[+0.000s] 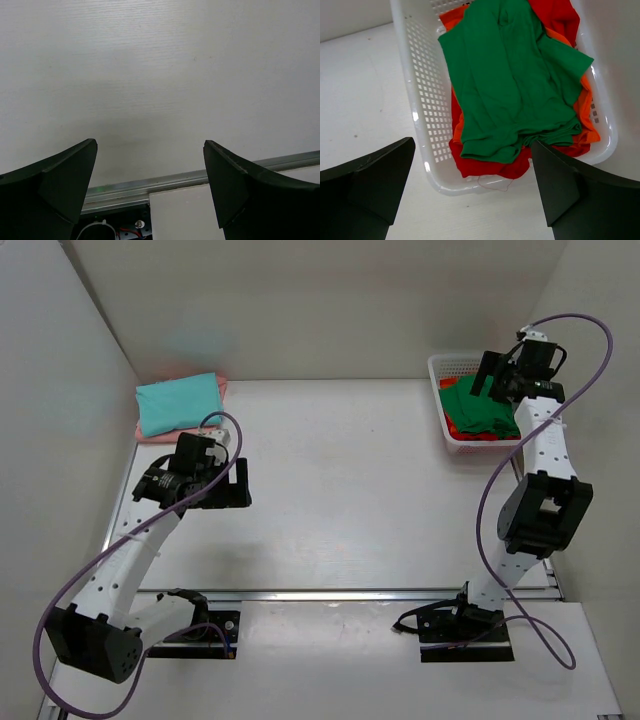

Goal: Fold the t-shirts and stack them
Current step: Grab crumpled tshirt from bin with the right arm

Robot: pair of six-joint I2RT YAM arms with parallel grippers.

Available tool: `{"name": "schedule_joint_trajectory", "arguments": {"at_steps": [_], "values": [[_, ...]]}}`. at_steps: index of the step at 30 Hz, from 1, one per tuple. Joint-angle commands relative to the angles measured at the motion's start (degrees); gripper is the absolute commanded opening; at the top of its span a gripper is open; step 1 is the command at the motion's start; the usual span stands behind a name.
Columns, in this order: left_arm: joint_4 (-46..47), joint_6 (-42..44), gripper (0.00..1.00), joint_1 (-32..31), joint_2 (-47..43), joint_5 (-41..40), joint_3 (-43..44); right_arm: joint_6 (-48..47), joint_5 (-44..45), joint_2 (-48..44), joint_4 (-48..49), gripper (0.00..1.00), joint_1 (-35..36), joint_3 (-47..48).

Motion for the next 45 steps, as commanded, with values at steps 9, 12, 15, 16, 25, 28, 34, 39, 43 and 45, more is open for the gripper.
{"name": "schedule_joint_trajectory", "arguments": {"at_steps": [9, 12, 15, 16, 25, 28, 34, 39, 43, 45], "values": [[14.68, -4.95, 0.99, 3.35, -7.65, 7.59, -9.59, -3.09, 0.37, 19.22, 1.3, 0.9, -2.96, 14.76], [21.63, -5.92, 0.99, 4.92, -15.64, 6.17, -15.39, -2.74, 0.28, 26.69, -0.27, 0.85, -3.13, 21.69], [24.55, -6.62, 0.99, 8.34, -19.53, 8.88, -17.52, -2.21, 0.1, 33.29, -2.73, 0.81, -2.87, 28.54], [23.69, -6.8, 0.98, 8.35, -18.66, 9.24, -17.43, -1.95, 0.02, 34.53, -3.52, 0.8, -2.69, 30.31], [23.42, -5.32, 0.99, 6.6, -9.26, 8.9, -15.86, -2.12, -1.13, 39.64, -4.23, 0.02, -1.64, 32.35], [22.8, -1.8, 0.75, 7.3, -5.22, 12.57, -13.92, -1.86, -0.34, 38.41, -3.28, 0.0, -1.81, 34.19], [23.41, -1.7, 0.0, 7.91, -0.54, 13.27, -9.35, -0.02, -1.39, 31.22, 0.42, 0.0, -1.81, 39.99], [26.31, -4.24, 0.32, 8.62, -1.86, 16.88, -9.44, 4.46, -10.32, 21.82, 3.84, 0.0, -0.59, 40.88], [27.54, -4.42, 0.49, 6.68, -3.7, 18.03, -10.75, 9.03, -17.11, 12.41, 7.53, 0.0, 1.87, 39.65], [28.07, -5.47, 0.44, 6.25, -5.1, 18.29, -11.54, 10.53, -19.13, 8.45, 8.76, 0.0, 3.54, 38.68]]}}
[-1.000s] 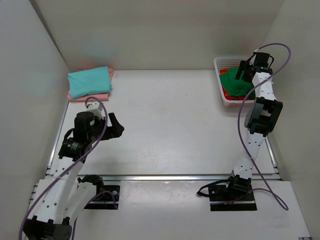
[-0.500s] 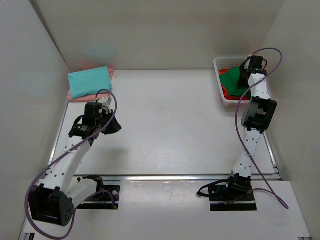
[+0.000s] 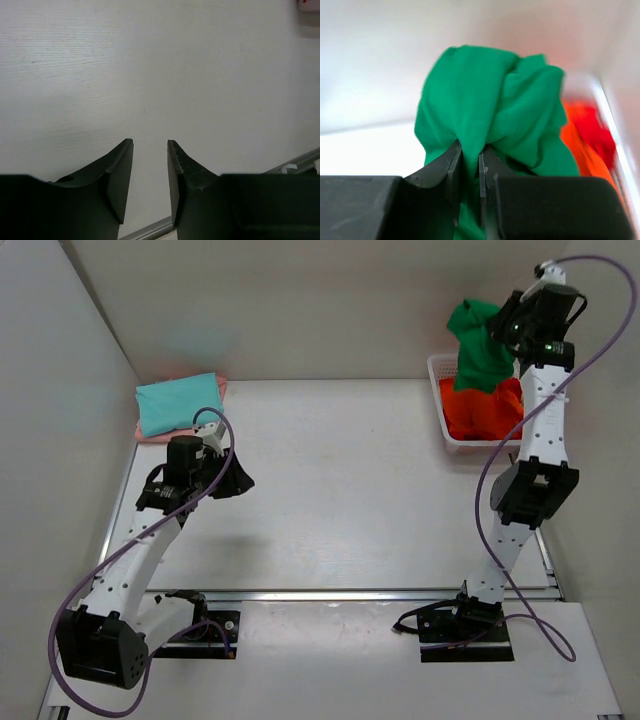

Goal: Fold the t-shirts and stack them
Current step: Move the tshirt to the center of the board

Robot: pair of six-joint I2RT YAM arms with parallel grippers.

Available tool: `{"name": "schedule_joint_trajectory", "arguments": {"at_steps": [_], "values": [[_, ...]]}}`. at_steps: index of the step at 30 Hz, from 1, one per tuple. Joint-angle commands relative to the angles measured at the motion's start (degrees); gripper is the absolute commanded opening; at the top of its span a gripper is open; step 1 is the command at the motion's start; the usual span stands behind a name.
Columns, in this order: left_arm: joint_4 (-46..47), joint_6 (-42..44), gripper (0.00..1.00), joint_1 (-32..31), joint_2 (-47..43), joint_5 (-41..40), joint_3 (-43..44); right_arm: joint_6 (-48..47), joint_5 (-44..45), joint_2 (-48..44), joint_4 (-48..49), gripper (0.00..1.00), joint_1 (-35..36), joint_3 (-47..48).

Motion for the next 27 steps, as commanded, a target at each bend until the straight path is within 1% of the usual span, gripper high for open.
{"name": "schedule_joint_trajectory", "arguments": {"at_steps": [1, 2, 4, 5, 6, 7, 8, 9, 10, 11, 12, 13, 14, 15, 16, 17, 18, 19, 20, 21, 22, 24, 26, 27], "values": [[2.72, -1.46, 0.44, -0.71, -3.82, 2.41, -0.03, 5.09, -8.74, -13.32, 10.54, 0.0, 4.9, 1.49], [2.72, -1.63, 0.44, -1.14, -4.61, 2.23, -0.03, 5.71, -9.53, -16.04, 10.9, 0.0, 6.65, 0.08], [1.84, -1.81, 0.4, -1.06, -5.67, 1.18, 1.28, 4.84, -9.1, -19.82, 10.73, 0.0, 10.16, -2.38], [0.88, -1.38, 0.38, -1.14, -6.45, -0.74, 2.33, 4.66, -9.1, -22.2, 10.81, 0.0, 11.14, -4.57], [0.53, -1.81, 0.33, -0.88, -7.07, -2.15, 3.74, 4.75, -9.18, -23.61, 11.34, 0.0, 13.5, -6.07], [-0.26, -2.42, 0.31, -0.45, -7.86, -3.73, 5.49, 5.27, -9.27, -27.37, 13.08, 0.0, 15.96, -10.78], [-0.44, -2.86, 0.31, 0.17, -8.39, -4.79, 7.6, 5.8, -9.27, -32.02, 14.93, 0.01, 17.29, -18.49], [-0.79, -3.65, 0.3, 0.52, -8.92, -5.76, 8.14, 6.15, -9.01, -34.59, 19.73, 0.0, 19.83, -23.35], [-0.71, -4.35, 0.3, 1.22, -8.92, -6.29, 10.41, 6.67, -8.66, -40.1, 25.26, 0.0, 22.46, -33.23], [-0.53, -4.97, 0.31, 2.1, -8.57, -6.3, 12.69, 7.2, -5.87, -45.55, 28.62, 0.0, 25.53, -42.21], [-1.4, -5.58, 0.32, 2.8, -8.22, -6.47, 15.15, 8.25, -3.84, -48.91, 28.4, 0.0, 28.78, -47.95], [-1.93, -5.42, 0.31, 2.98, -7.44, -6.13, 16.66, 9.04, -1.13, -49.9, 25.0, 0.0, 30.56, -49.57], [-2.9, -5.41, 0.31, 2.46, -6.65, -6.38, 18.24, 9.84, -1.27, -50.34, 19.83, 0.0, 32.49, -51.33], [-3.34, -5.41, 0.36, 2.02, -5.85, -6.82, 19.21, 9.84, -2.23, -48.78, 17.08, 0.02, 33.38, -51.7], [-3.34, -5.5, 0.45, 1.76, -5.5, -6.65, 18.96, 9.93, -1.81, -48.5, 11.66, 0.14, 34.78, -51.79], [-3.0, -6.37, 0.49, 1.41, -5.67, -5.78, 18.09, 10.02, -2.24, -46.67, 7.69, 0.33, 35.4, -52.48], [-2.82, -6.9, 0.47, 1.32, -5.41, -4.03, 16.42, 9.67, -4.07, -45.7, 6.78, 0.34, 35.76, -53.88], [-2.99, -7.95, 0.45, 0.79, -5.67, -3.32, 15.28, 10.02, -6.0, -44.73, 5.12, 0.4, 36.02, -55.03], [-2.73, -9.79, 0.44, 0.01, -5.24, -1.4, 12.39, 9.58, -6.63, -43.76, 4.32, 0.44, 35.94, -55.47], [-2.12, -10.5, 0.43, -0.35, -5.23, 1.32, 8.97, 8.88, -7.16, -42.8, 3.09, 0.54, 35.76, -56.61], [-2.11, -12.43, 0.42, -0.53, -5.49, 2.91, 7.02, 8.35, -7.95, -42.44, 2.12, 0.57, 35.67, -56.97], [3.22, -16.29, 0.4, -2.63, -4.62, 7.92, 0.53, 7.64, -8.13, -40.6, 1.33, 0.57, 35.32, -58.64], [8.57, -21.39, 0.42, -5.17, -2.17, 8.47, -6.41, 4.49, -8.83, -38.84, 0.45, 0.57, 35.15, -58.91], [11.83, -22.54, 0.42, -7.45, -1.02, 8.03, -6.97, 3.53, -8.83, -37.09, 0.36, 0.55, 35.32, -58.3]]}}
